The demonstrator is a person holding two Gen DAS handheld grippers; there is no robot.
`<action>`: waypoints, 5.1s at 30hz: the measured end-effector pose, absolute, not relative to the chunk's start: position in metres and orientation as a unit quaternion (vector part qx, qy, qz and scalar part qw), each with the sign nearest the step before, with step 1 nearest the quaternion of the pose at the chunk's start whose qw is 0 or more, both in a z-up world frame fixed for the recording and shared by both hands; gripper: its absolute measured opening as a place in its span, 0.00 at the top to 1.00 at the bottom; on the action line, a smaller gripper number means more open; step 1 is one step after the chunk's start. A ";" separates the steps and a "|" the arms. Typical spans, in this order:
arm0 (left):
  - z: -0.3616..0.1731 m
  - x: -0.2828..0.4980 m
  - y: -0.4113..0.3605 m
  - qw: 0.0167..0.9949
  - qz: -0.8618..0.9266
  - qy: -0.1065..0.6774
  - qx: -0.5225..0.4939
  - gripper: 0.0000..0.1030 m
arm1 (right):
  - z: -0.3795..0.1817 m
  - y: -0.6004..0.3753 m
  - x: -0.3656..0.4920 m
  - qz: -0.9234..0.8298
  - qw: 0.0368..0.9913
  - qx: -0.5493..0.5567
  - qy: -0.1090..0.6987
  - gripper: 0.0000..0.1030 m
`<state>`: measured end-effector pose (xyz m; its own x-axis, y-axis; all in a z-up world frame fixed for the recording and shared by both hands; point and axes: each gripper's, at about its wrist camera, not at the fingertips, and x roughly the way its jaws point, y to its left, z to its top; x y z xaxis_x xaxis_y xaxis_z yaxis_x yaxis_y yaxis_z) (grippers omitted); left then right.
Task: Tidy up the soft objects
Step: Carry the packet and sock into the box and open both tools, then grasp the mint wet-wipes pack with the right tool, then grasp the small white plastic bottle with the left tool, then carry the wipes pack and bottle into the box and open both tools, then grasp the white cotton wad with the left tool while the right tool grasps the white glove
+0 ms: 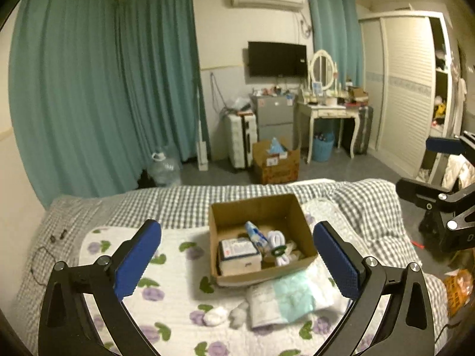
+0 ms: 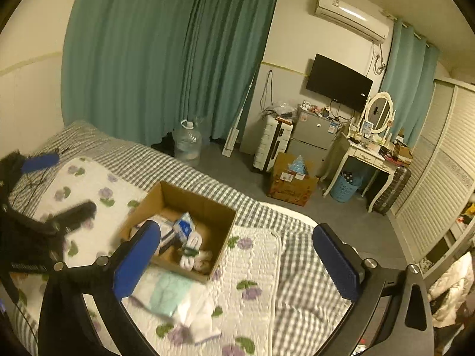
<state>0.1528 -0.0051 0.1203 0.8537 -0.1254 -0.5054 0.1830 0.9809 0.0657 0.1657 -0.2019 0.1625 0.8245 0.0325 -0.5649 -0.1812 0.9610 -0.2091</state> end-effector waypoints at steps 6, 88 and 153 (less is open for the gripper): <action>0.074 0.135 0.004 0.953 -0.074 0.289 0.055 0.00 | 0.135 -0.196 0.133 0.073 0.934 -0.126 0.327 0.00; 0.025 0.159 -0.007 0.935 -0.104 0.339 0.025 0.82 | 0.076 -0.197 0.113 0.119 0.967 -0.044 0.222 1.00; 0.107 0.138 0.012 0.961 -0.079 0.259 0.057 0.00 | 0.166 -0.175 0.110 0.053 0.964 -0.106 0.238 0.00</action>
